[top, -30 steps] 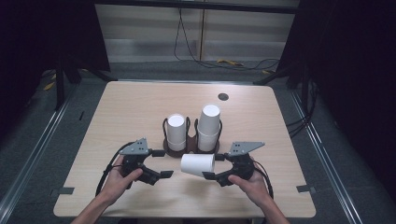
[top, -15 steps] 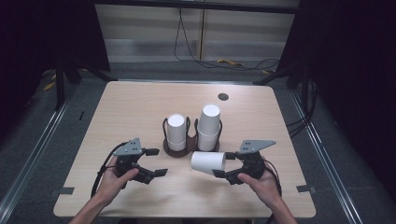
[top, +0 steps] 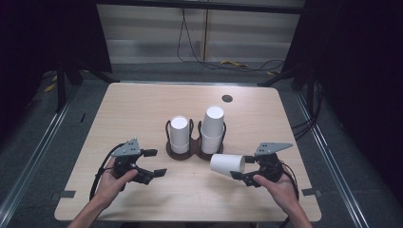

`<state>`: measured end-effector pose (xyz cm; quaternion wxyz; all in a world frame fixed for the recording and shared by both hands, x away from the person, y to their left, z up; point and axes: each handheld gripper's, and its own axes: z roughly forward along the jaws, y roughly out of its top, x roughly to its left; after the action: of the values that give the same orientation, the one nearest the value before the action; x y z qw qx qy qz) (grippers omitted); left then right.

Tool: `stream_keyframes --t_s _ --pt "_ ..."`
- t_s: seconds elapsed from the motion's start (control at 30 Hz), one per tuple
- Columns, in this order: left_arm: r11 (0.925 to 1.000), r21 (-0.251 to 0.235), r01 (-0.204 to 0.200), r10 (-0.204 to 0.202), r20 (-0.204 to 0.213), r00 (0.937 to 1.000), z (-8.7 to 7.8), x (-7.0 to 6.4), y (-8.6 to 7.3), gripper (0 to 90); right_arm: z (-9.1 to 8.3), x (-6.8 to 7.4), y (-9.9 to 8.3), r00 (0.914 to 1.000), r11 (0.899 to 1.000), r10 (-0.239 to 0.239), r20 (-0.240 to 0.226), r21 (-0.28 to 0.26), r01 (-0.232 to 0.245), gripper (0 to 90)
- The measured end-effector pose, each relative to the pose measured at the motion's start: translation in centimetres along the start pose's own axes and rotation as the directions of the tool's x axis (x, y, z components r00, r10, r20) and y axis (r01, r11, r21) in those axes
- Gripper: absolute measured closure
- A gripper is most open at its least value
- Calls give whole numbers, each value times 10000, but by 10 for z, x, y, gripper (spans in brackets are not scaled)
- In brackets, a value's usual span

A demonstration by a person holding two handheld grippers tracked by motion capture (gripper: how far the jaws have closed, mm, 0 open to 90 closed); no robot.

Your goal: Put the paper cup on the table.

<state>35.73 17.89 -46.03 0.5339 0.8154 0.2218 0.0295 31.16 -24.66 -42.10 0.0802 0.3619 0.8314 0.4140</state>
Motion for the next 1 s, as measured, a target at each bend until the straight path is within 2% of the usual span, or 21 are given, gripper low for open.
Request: stream_keyframes --t_s 0.3,0.37,0.57,0.8,1.0 --pt "9999 102 -122 122 7 9999 1 -1 0 158 -4 -17 8 9977 9971 80 680 755 -131 242" --pt "9999 136 -106 106 6 9999 1 -1 0 157 -7 -22 13 9950 9935 176 982 1104 -285 240" --pt "9999 131 -52 52 -2 10000 1 -1 0 158 -10 -30 19 9911 9861 171 1319 1618 -385 237" --pt "9998 194 -89 88 70 9999 2 0 -1 158 -13 -40 26 9835 9710 281 1789 2290 -694 233" --pt "9998 182 -69 68 71 10000 2 0 -1 158 -13 -49 33 9746 9522 176 2232 2935 -845 231"
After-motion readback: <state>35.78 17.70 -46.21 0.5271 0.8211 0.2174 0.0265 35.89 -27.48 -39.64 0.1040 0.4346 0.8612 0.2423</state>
